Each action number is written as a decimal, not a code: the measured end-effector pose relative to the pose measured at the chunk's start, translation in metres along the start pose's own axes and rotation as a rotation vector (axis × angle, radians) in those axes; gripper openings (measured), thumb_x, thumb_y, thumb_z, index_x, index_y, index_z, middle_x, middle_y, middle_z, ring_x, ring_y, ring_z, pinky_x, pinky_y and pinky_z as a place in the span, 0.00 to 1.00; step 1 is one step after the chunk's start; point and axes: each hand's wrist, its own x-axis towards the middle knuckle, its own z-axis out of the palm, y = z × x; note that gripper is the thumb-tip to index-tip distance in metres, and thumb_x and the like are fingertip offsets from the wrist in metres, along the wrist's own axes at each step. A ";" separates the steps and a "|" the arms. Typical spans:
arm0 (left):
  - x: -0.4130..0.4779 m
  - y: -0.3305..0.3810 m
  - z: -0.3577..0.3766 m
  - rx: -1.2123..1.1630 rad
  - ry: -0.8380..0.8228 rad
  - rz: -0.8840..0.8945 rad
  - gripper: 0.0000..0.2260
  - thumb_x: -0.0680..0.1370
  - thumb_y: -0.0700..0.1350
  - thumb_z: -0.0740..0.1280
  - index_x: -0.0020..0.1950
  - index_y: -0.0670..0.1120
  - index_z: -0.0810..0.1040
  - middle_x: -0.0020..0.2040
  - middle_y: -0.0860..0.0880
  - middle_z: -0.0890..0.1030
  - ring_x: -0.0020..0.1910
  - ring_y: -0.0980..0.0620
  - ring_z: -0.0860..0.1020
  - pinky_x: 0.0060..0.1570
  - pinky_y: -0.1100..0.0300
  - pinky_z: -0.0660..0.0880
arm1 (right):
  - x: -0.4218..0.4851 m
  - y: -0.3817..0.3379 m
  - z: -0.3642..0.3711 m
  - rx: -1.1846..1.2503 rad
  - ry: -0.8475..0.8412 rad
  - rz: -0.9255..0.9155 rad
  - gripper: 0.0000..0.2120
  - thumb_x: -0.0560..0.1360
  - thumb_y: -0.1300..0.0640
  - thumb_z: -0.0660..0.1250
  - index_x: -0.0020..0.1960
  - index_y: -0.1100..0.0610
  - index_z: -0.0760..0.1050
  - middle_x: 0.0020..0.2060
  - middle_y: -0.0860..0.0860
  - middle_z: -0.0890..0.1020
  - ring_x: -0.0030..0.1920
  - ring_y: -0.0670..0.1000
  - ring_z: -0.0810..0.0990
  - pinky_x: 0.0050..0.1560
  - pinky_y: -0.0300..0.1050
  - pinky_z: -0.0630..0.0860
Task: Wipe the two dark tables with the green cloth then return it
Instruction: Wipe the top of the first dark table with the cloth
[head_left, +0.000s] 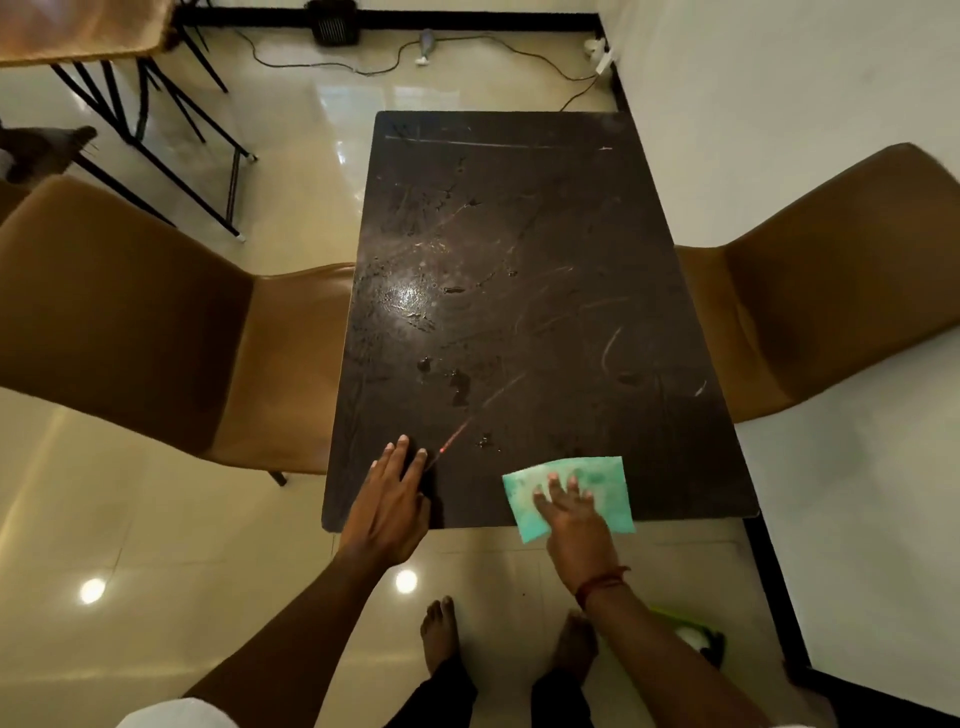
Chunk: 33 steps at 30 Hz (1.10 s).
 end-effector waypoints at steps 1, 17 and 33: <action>0.002 -0.002 -0.001 0.001 0.007 0.012 0.28 0.82 0.49 0.57 0.80 0.46 0.52 0.80 0.43 0.47 0.79 0.44 0.47 0.74 0.55 0.42 | 0.003 0.016 -0.007 0.000 0.013 -0.052 0.31 0.55 0.70 0.78 0.57 0.55 0.80 0.58 0.56 0.80 0.59 0.62 0.78 0.57 0.60 0.72; 0.034 -0.020 -0.017 0.007 -0.016 -0.006 0.26 0.82 0.48 0.57 0.79 0.45 0.55 0.80 0.41 0.52 0.79 0.43 0.49 0.75 0.51 0.49 | 0.037 0.047 -0.031 0.030 -0.003 -0.035 0.26 0.62 0.72 0.73 0.58 0.56 0.79 0.62 0.56 0.78 0.62 0.60 0.76 0.59 0.57 0.74; 0.052 -0.022 -0.017 0.053 -0.216 -0.186 0.37 0.77 0.46 0.68 0.80 0.48 0.50 0.81 0.46 0.44 0.79 0.43 0.44 0.74 0.46 0.58 | 0.069 0.098 -0.041 0.038 -0.024 -0.049 0.29 0.61 0.75 0.64 0.59 0.57 0.78 0.62 0.58 0.77 0.64 0.62 0.74 0.62 0.61 0.70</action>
